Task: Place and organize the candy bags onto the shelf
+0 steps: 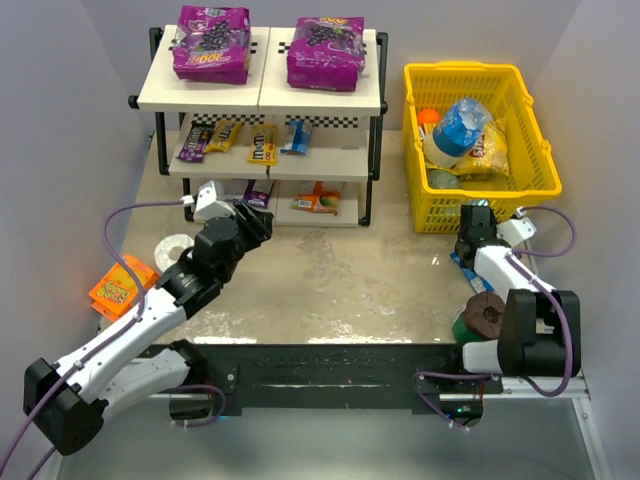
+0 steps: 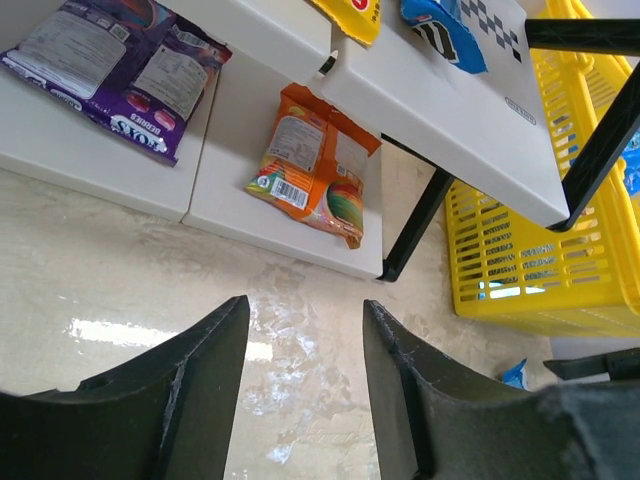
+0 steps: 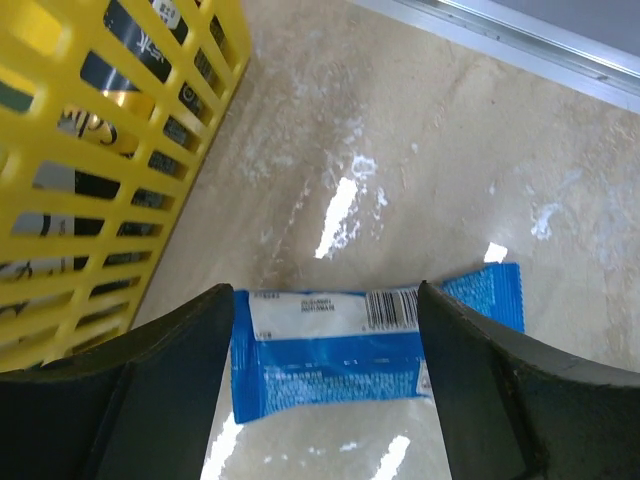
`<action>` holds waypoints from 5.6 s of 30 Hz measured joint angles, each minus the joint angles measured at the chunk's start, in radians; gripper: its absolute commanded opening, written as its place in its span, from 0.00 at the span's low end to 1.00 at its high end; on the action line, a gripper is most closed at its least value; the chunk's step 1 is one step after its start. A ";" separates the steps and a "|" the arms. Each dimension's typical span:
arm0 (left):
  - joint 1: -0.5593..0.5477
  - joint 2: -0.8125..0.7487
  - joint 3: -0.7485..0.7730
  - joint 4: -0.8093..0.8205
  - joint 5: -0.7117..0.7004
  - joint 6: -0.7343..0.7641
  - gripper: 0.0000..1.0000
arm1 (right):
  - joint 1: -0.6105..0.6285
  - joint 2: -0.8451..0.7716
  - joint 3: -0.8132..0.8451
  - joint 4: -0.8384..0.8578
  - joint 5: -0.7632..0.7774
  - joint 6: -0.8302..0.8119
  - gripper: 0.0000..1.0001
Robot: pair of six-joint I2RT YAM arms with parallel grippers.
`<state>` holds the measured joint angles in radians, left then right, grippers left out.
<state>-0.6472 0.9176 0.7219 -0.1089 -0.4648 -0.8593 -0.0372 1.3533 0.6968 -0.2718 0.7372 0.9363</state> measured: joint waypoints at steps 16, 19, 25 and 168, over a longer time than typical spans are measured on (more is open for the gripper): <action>0.012 -0.017 0.047 -0.051 0.140 0.018 0.56 | -0.138 0.180 0.044 0.101 -0.294 -0.083 0.76; 0.012 -0.026 0.047 -0.060 0.144 0.018 0.56 | -0.159 0.185 0.045 0.116 -0.341 -0.087 0.73; 0.012 -0.037 0.047 -0.064 0.147 0.018 0.56 | -0.177 0.209 0.063 0.140 -0.439 -0.112 0.66; -0.218 0.826 -0.258 0.940 0.688 -0.356 0.63 | 0.631 0.132 0.041 -0.052 -0.493 -0.093 0.12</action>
<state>-0.8654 1.7435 0.4641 0.8307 0.2234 -1.2152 0.5941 1.4857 0.7380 -0.3241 0.2443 0.8433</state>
